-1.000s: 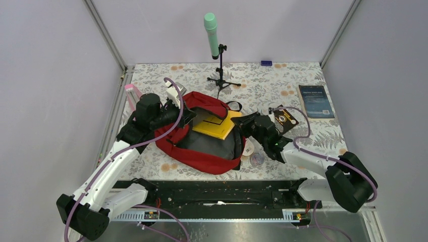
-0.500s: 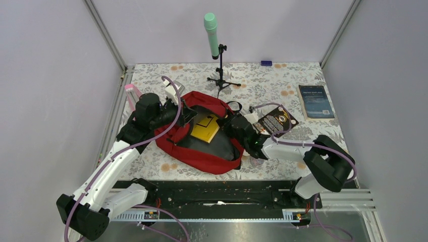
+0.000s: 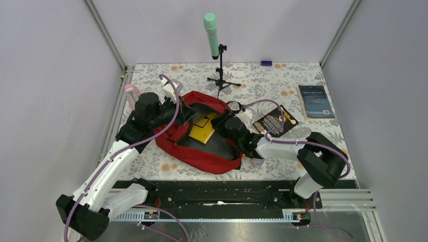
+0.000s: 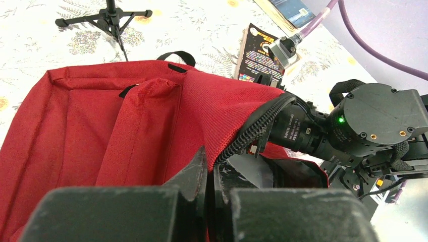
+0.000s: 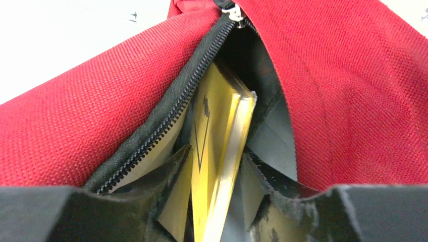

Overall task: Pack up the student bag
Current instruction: Place the book in the student bag.

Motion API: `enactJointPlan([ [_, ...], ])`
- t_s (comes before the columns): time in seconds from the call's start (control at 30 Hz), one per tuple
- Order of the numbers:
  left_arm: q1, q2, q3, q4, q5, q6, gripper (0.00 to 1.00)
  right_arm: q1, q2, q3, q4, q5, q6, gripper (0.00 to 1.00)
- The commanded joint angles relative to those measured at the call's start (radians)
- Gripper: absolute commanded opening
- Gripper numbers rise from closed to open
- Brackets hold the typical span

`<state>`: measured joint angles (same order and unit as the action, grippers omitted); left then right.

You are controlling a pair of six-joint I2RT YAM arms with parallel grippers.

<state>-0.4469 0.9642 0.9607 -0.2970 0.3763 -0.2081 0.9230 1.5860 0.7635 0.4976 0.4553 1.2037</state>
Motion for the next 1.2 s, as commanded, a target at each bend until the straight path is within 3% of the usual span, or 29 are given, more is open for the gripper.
enactJointPlan([
  [0.0, -0.004, -0.012, 0.059, 0.072, -0.017, -0.007, 0.00, 0.012, -0.035, 0.001, 0.018, 0.058, -0.110, 0.50],
  [0.13, -0.003, -0.015, 0.063, 0.070, -0.022, -0.007, 0.00, 0.012, -0.088, -0.022, 0.017, 0.077, -0.204, 0.61],
  [0.33, -0.004, -0.007, 0.077, 0.062, -0.032, -0.017, 0.00, 0.012, -0.192, -0.050, 0.005, 0.054, -0.394, 0.68],
  [0.5, -0.004, 0.011, 0.078, 0.092, -0.047, -0.060, 0.00, 0.012, -0.292, -0.086, 0.008, -0.079, -0.543, 0.71],
  [0.67, -0.004, 0.045, 0.138, 0.072, -0.098, -0.050, 0.00, -0.015, -0.462, -0.102, -0.192, -0.088, -0.682, 0.79],
  [0.97, -0.001, 0.033, 0.138, 0.043, -0.178, 0.037, 0.00, -0.379, -0.655, -0.088, -0.554, -0.284, -0.787, 0.84],
  [1.17, -0.001, 0.012, 0.095, 0.061, -0.167, 0.022, 0.00, -0.606, -0.539, 0.025, -0.703, -0.312, -0.874, 0.85],
])
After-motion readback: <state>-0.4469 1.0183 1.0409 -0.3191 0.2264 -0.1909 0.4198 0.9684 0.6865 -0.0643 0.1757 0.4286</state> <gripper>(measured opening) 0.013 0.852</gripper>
